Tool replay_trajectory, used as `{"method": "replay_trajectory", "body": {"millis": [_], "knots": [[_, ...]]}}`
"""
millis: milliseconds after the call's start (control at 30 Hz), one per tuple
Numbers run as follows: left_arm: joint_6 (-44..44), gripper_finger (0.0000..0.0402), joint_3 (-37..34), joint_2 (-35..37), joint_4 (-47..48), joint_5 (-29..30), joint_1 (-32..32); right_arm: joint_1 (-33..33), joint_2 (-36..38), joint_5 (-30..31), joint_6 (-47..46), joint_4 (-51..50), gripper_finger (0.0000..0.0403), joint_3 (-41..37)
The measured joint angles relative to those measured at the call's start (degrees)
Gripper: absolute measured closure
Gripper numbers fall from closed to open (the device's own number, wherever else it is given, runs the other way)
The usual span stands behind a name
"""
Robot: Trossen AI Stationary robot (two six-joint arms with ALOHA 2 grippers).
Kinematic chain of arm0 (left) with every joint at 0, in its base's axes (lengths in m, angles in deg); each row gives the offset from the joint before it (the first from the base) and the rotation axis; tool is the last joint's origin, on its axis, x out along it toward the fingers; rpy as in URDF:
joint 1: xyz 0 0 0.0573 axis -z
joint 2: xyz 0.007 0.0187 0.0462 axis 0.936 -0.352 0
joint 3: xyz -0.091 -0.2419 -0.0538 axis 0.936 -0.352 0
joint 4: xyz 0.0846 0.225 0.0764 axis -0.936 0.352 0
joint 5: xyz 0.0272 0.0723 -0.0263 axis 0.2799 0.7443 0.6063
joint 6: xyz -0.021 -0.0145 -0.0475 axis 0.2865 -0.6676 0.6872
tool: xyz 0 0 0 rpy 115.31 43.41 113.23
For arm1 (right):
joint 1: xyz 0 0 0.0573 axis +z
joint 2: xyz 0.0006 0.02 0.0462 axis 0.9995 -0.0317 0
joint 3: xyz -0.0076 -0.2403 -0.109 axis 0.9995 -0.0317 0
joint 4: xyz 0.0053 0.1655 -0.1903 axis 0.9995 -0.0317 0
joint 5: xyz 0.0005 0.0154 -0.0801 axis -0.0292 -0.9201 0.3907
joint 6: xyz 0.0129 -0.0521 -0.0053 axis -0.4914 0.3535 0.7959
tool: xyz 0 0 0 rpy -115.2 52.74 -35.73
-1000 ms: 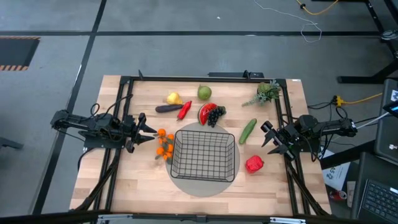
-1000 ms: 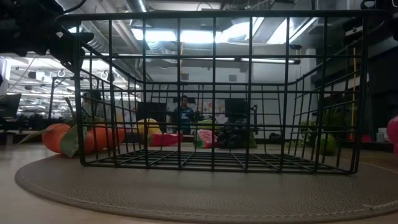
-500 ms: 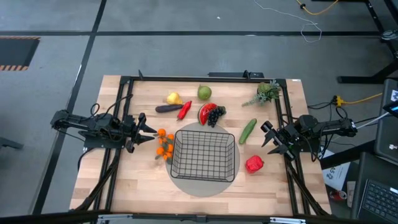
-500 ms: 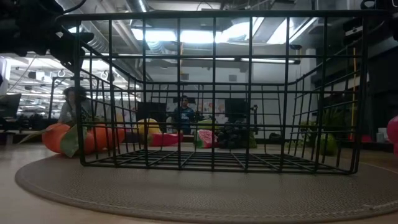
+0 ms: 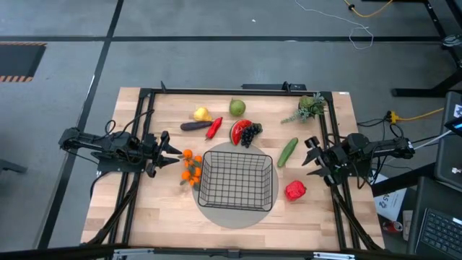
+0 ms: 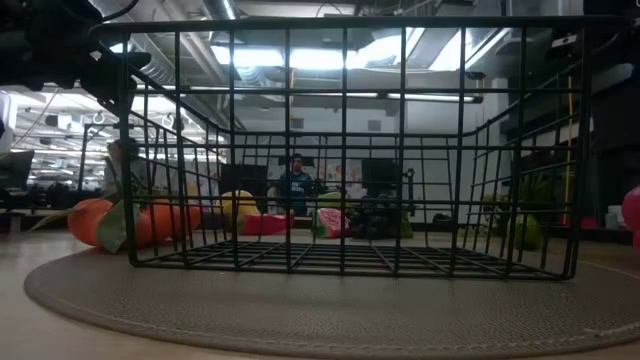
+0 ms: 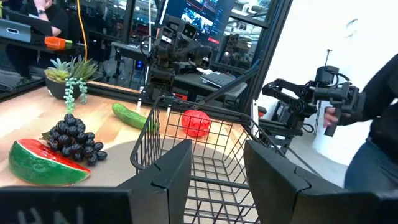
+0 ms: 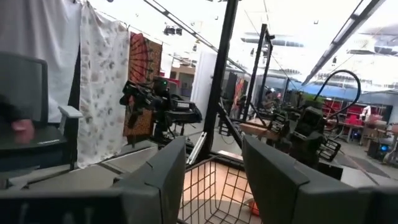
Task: Build produce basket
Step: Put the violet eggplant into the black wire basket
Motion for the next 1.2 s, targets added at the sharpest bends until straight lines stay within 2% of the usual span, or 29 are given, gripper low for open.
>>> {"method": "replay_trajectory", "body": {"millis": [133, 233, 300, 367, 467, 600, 667, 833, 1000, 1200], "knots": [[-0.02, 0.026, -0.01, 0.0, 0.01, 0.0, 0.0, 0.0, 0.0, 0.02, -3.3, 2.54, 0.0241, 0.0], [-0.02, 0.026, 0.01, -0.01, 0.0, 0.0, 0.01, 0.02, 0.0, 0.15, -12.23, 9.26, 0.0241, 0.01], [-0.02, 0.026, 0.0, -0.01, 0.0, 0.0, 0.02, 0.06, 0.0, 3.08, -17.79, 14.09, 0.0241, 0.0], [-0.02, 0.026, 0.0, -0.01, 0.01, 0.0, 0.01, 0.04, 0.0, 10.26, -20.86, 18.82, 0.0241, 0.0], [0.0, 0.026, 0.01, -0.02, 0.0, 0.0, 0.02, 0.04, 0.0, 23.7, -20.35, 23.14, 0.0241, 0.0], [-0.02, 0.026, 0.01, 0.0, 0.0, 0.0, 0.01, 0.03, -0.22, 43.99, -18.22, 22.78, 0.0241, 0.02], [-0.02, 0.026, -0.01, -0.01, 0.0, 0.0, 0.0, 0.02, -1.04, 48.7, -20.31, 20.33, 0.0241, 0.02], [-0.39, 0.026, 0.01, 0.0, -0.13, 5.08, 0.02, 0.02, -5.26, 49.73, -28.4, 9.57, 0.0241, 5.85], [-0.4, 0.026, 0.0, 0.0, -0.15, 13.5, 0.02, 0.02, -15.46, 53.62, -31.55, -9.95, 0.0241, 20.13], [-0.42, 0.026, 0.0, -0.01, -0.15, 20.28, 0.0, -0.83, -34.54, 60.2, -38.46, -37.48, 0.0241, 40.23]]}}
